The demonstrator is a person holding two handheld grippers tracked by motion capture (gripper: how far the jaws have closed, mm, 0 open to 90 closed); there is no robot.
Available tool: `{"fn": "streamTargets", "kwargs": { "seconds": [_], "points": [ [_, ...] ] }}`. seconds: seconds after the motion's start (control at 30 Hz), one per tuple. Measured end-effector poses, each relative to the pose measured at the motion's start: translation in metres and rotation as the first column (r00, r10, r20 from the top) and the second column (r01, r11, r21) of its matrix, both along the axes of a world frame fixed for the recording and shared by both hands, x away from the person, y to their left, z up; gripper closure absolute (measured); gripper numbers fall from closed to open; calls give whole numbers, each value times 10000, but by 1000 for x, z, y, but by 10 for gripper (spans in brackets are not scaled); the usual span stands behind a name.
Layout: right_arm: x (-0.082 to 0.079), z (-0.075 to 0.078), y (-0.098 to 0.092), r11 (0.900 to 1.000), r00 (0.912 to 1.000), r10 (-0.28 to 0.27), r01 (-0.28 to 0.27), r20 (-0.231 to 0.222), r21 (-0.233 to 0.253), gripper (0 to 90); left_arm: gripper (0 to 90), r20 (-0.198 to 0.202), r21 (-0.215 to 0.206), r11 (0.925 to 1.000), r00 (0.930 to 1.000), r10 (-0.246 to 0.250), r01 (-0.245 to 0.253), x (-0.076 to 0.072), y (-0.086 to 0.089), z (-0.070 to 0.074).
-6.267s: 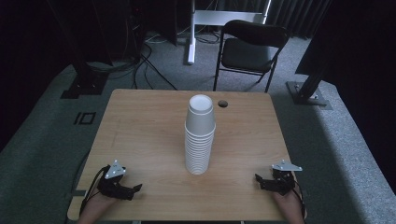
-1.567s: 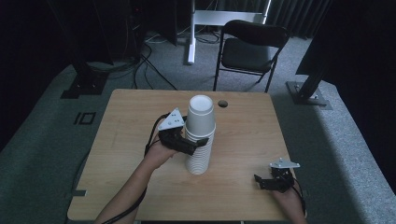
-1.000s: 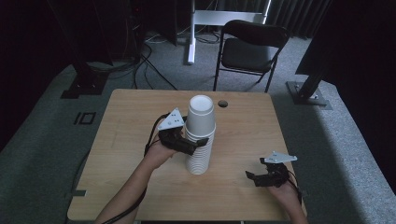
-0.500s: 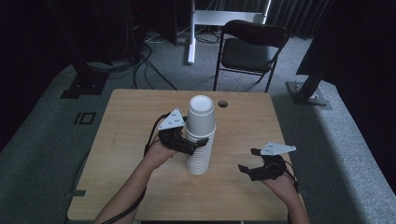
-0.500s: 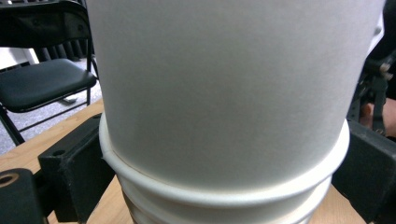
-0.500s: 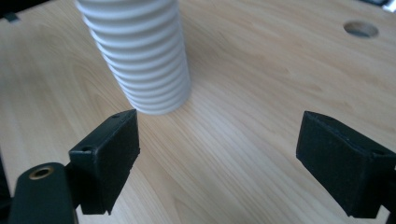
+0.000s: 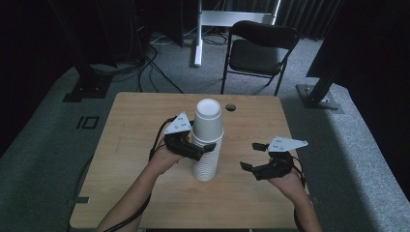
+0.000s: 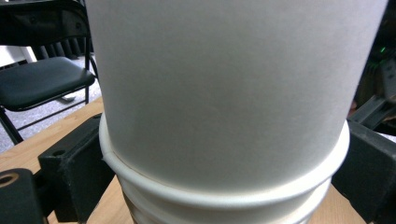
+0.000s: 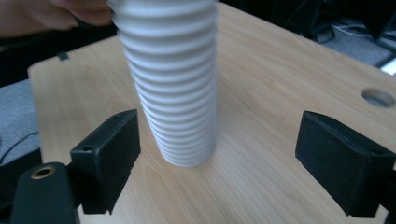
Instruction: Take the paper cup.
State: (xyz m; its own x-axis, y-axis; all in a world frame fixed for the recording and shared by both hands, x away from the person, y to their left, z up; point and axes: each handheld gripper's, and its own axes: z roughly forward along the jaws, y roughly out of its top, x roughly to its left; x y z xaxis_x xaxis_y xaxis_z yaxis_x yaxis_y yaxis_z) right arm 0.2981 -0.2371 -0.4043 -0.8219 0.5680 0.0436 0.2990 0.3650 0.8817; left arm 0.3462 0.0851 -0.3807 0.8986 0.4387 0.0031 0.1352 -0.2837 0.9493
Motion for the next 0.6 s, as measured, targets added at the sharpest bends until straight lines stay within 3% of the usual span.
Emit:
{"fn": "streamTargets", "kwargs": {
  "seconds": [0.43, 0.6],
  "points": [
    [0, 50, 18, 9975, 9928, 571, -612, 1055, 356, 137, 45, -13, -23, 10000, 10000, -13, 13, 0, 0, 0],
    [2, 70, 24, 9924, 9867, 821, -939, 1400, 792, 144, 45, -31, -16, 10000, 10000, -6, 6, 0, 0, 0]
  ]
}}
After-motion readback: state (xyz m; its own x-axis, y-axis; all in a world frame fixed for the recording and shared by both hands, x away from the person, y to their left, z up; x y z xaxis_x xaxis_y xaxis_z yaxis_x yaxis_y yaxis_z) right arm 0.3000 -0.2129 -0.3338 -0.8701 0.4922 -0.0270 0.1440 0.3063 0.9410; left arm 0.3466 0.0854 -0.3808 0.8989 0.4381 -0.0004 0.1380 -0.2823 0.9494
